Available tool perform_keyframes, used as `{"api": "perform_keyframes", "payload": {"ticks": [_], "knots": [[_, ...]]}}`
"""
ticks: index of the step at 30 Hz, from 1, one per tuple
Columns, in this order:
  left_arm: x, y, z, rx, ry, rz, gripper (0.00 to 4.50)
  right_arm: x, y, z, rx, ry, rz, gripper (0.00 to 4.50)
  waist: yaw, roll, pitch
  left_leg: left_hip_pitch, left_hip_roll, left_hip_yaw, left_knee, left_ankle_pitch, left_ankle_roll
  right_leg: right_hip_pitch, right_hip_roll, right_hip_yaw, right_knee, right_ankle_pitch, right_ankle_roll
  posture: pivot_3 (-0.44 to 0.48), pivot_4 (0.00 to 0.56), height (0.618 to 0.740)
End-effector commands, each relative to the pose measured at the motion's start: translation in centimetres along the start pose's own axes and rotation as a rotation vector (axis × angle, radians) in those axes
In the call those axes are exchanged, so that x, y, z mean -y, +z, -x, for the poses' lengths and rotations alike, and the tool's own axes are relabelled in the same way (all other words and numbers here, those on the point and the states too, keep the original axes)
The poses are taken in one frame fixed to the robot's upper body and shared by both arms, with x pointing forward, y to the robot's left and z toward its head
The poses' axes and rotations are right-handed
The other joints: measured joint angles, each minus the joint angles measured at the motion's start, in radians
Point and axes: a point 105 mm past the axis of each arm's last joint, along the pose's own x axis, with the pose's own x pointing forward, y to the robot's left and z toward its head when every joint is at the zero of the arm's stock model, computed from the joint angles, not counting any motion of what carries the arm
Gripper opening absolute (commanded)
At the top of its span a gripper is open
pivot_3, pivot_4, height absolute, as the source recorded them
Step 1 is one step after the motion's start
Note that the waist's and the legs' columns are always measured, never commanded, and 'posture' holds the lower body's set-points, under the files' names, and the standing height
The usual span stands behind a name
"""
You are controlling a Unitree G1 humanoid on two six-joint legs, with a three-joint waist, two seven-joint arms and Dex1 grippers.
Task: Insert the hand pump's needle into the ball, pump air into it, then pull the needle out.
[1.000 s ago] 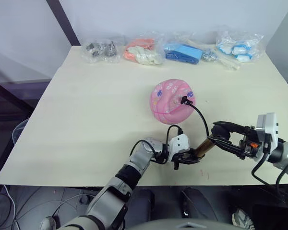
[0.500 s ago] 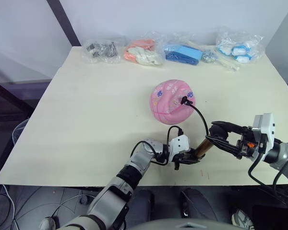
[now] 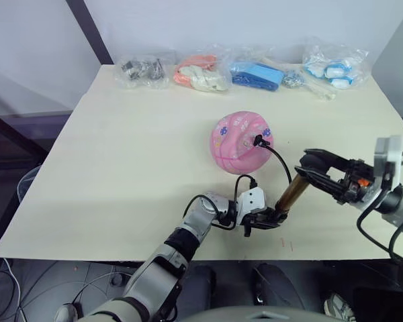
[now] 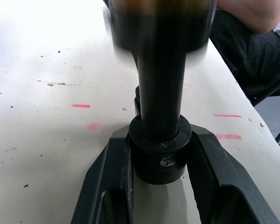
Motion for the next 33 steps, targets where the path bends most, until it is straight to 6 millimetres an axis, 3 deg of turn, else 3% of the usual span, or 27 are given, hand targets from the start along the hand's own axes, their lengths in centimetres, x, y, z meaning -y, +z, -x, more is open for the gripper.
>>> {"api": "perform_keyframes", "payload": {"ticks": [1,8,17,22,33], "knots": [[1.2,-2.4,-0.2,-0.082,-0.044,0.063,1.08,1.0,4.3,0.9,0.122,-0.065,0.123,2.12,0.000,0.000,0.000,0.000,0.000,0.000,0.000,0.000,0.000,0.000,0.000,0.000,0.000,0.000,0.000,0.000,0.150,0.740],[1.4,-2.6,-0.2,-0.082,-0.050,0.058,1.08,1.7,7.4,1.6,0.180,-0.085,0.172,2.12,0.000,0.000,0.000,0.000,0.000,0.000,0.000,0.000,0.000,0.000,0.000,0.000,0.000,0.000,0.000,0.000,0.150,0.740],[1.3,-2.6,-0.3,-0.074,-0.048,0.045,1.08,1.9,9.6,1.6,0.195,-0.070,0.214,2.12,0.001,0.000,0.000,-0.001,0.000,0.000,0.001,0.000,0.001,0.000,0.000,0.000,0.000,0.000,0.000,0.000,0.150,0.740],[1.2,-2.6,-0.3,-0.076,-0.044,0.033,1.08,1.5,9.7,1.4,0.187,-0.041,0.204,2.12,0.001,0.000,0.000,-0.001,0.000,0.000,0.001,-0.001,0.001,0.000,0.000,0.000,0.000,0.000,0.000,0.000,0.150,0.740],[0.4,-2.1,-1.0,-0.041,0.014,-0.023,1.08,-3.1,7.3,-0.9,0.084,0.171,0.274,2.12,0.004,0.000,0.000,-0.001,0.000,0.000,0.003,-0.001,0.002,0.000,0.000,-0.001,0.000,0.000,0.000,0.000,0.150,0.740]]}}
